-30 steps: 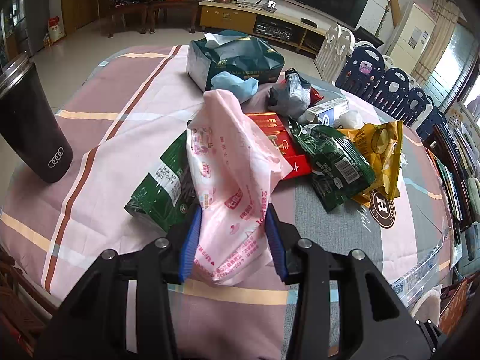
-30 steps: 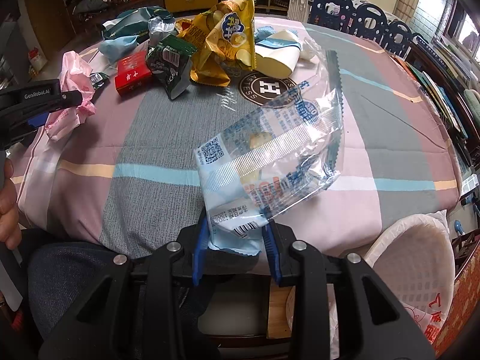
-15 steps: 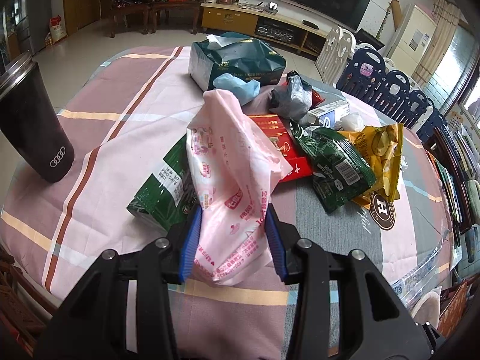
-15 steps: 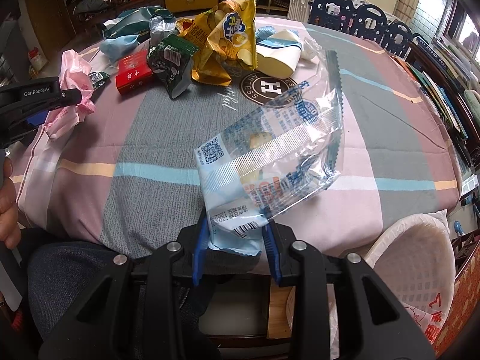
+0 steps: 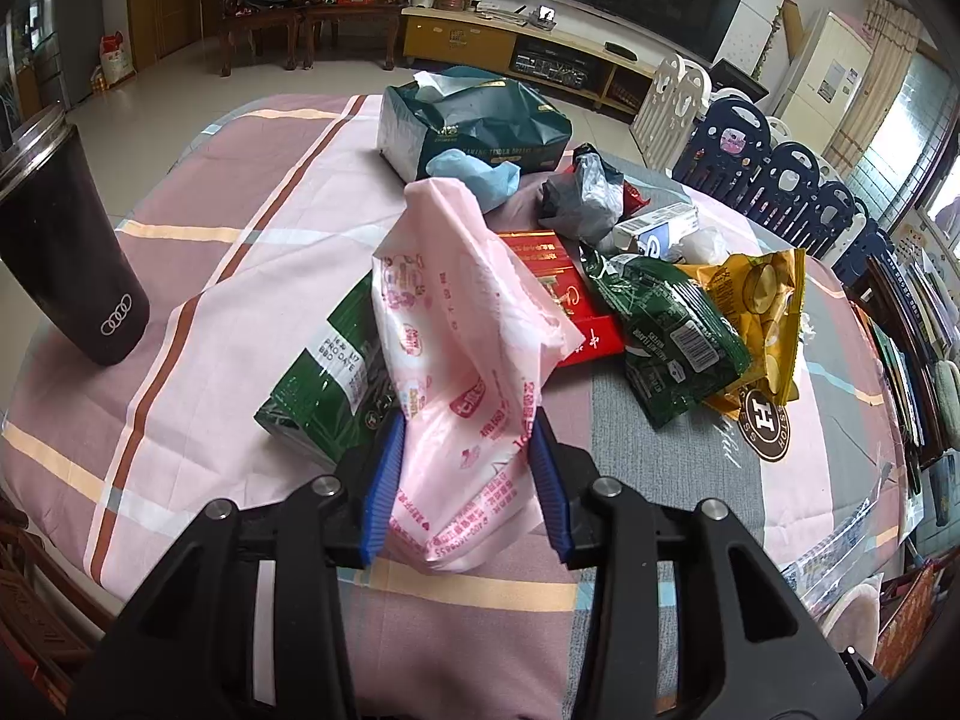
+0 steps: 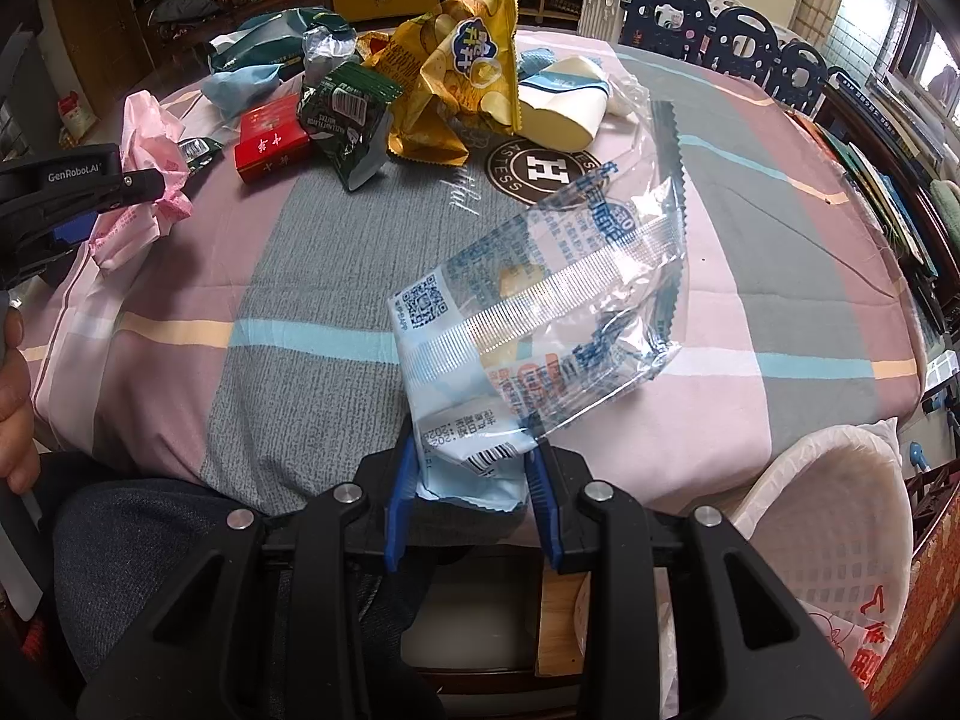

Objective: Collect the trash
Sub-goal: 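Grasp the pink tissue packet with the left tool while the right tool holds the clear wrapper, then carry both items over the white basket and open both tools to drop them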

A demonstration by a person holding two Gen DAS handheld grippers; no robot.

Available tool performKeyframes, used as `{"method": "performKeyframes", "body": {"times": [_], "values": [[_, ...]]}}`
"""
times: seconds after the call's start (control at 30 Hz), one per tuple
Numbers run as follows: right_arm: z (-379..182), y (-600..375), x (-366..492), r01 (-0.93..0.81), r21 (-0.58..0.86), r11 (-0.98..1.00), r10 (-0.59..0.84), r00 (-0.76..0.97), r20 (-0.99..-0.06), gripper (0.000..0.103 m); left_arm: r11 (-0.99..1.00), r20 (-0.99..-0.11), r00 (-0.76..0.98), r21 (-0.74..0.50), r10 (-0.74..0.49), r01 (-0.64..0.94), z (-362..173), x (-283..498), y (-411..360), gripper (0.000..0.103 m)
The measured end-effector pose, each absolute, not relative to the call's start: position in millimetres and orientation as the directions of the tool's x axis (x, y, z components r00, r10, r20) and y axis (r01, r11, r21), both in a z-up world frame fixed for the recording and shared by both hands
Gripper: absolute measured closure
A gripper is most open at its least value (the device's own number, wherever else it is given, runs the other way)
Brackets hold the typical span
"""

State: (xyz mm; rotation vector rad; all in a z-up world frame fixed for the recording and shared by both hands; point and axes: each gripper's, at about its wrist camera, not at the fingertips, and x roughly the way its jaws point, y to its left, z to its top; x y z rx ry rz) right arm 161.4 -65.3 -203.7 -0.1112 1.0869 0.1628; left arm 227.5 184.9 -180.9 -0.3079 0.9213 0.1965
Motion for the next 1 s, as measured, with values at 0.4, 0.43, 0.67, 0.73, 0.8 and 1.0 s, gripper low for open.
{"method": "performKeyframes", "body": {"times": [0.4,0.43,0.67,0.73,0.8,1.0], "values": [[-193,-73,164,-0.157,-0.001,0.988,0.077,0.489,-0.869,0.069,0.937,-0.790,0.613,-0.221,-0.010,-0.270,-178,224,183,0.064],[-190,-75,165,-0.151,-0.001,0.989,0.075,0.497,-0.865,0.069,0.934,-0.790,0.613,-0.233,-0.019,-0.272,-179,224,184,0.064],[-157,-109,165,-0.069,0.012,0.998,0.049,0.569,-0.821,0.069,0.924,-0.784,0.616,-0.292,-0.082,-0.248,-181,220,184,0.064],[-148,-123,160,-0.057,0.022,0.998,0.050,0.568,-0.821,0.069,0.913,-0.769,0.618,-0.356,-0.164,-0.201,-181,218,181,0.064],[-140,-142,152,-0.051,0.032,0.998,0.055,0.567,-0.822,0.069,0.875,-0.733,0.611,-0.466,-0.300,-0.130,-181,217,176,0.064],[-132,-233,115,0.081,-0.007,0.997,-0.050,0.540,-0.840,0.069,0.865,-0.686,0.594,-0.501,-0.420,0.032,-162,206,128,0.064]]}}
